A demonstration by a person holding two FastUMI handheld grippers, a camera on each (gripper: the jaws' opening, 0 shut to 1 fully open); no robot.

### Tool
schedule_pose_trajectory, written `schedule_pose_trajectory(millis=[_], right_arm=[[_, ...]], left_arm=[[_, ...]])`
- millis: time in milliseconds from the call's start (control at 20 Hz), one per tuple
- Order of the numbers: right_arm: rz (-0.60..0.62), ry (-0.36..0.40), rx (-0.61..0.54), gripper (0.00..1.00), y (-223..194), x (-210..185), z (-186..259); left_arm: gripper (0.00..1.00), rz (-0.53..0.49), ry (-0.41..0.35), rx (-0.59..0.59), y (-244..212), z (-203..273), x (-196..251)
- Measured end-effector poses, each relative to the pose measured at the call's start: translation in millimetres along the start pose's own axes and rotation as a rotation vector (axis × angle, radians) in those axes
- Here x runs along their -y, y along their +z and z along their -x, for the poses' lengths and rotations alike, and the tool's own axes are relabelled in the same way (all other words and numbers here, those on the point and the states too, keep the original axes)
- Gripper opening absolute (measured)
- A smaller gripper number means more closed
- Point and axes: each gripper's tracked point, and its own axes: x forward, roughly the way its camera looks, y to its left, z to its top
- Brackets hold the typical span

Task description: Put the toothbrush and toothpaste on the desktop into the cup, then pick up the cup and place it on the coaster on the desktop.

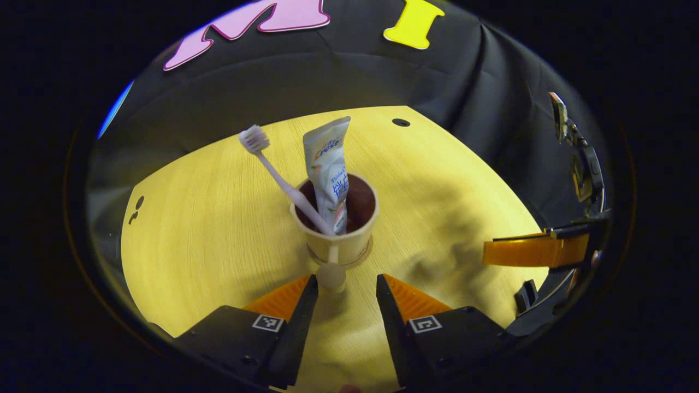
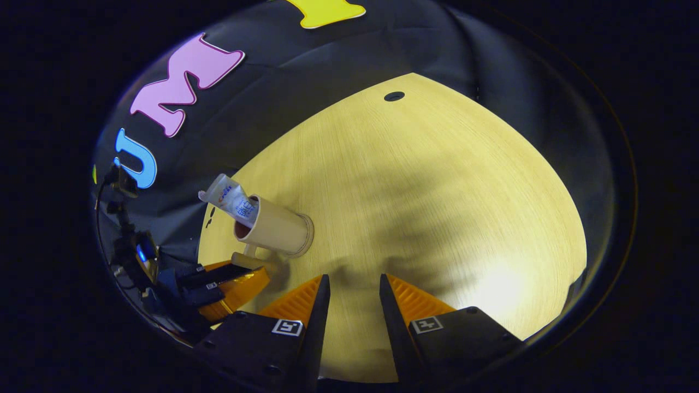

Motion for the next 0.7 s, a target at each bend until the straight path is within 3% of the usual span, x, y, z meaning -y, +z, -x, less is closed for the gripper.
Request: schedule_pose_trajectory(millis=[50, 700], right_arm=[[-0.003, -0.005, 0.002, 0.57, 1.1, -4.1, 4.1], [0.105, 0.042, 0.074, 0.57, -10.6, -97.6, 75.0]], left_arm=[[0.69, 0.0, 0.004, 0.003, 5.8, 6.8, -3.6], [0.72, 0.114, -0.027, 0.183, -1.1, 131.5, -30.5]])
